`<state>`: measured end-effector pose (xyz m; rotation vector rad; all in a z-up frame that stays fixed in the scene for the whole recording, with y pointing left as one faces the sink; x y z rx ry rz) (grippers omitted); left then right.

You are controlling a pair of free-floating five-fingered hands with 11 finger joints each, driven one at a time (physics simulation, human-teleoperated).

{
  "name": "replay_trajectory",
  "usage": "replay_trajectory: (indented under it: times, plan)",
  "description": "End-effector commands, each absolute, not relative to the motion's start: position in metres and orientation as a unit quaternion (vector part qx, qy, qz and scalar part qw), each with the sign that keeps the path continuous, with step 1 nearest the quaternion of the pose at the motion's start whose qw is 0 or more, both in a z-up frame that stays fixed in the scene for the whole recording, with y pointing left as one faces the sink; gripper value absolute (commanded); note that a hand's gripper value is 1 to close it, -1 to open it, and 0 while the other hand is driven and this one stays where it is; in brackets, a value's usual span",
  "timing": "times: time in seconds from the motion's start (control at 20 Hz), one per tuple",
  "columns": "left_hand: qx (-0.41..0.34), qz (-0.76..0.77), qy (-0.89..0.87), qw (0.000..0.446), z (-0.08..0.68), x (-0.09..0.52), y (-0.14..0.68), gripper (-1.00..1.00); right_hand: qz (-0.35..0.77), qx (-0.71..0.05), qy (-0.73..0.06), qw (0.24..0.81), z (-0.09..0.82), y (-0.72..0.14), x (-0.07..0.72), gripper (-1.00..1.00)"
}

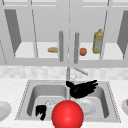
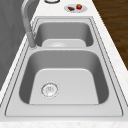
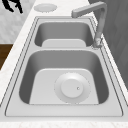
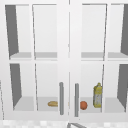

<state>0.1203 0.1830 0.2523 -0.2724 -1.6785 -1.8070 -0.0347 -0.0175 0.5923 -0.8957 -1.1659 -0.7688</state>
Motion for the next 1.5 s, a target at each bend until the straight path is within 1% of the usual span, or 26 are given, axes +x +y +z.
replay_trajectory:
  times: [0.0,0.5,0.85,1.45]
  plan:
    - [-0.104,-0.689,-0.64,0.324,0.252,0.12,0.183,0.0,-0.374,-0.403,-0.519,0.655,0.617,-0.012,-0.02,-1.0]
    - [-0.104,-0.689,-0.64,0.324,0.252,0.12,0.183,0.0,-0.417,-0.411,-0.507,0.633,0.678,0.001,0.028,-1.0]
    - [-0.104,-0.689,-0.64,0.324,0.252,0.12,0.183,0.0,-0.426,-0.4,-0.487,0.65,0.717,-0.001,0.081,-1.0]
    - [-0.104,-0.689,-0.64,0.324,0.252,0.12,0.183,0.0,-0.401,-0.395,-0.493,0.664,0.712,-0.006,0.172,-1.0]
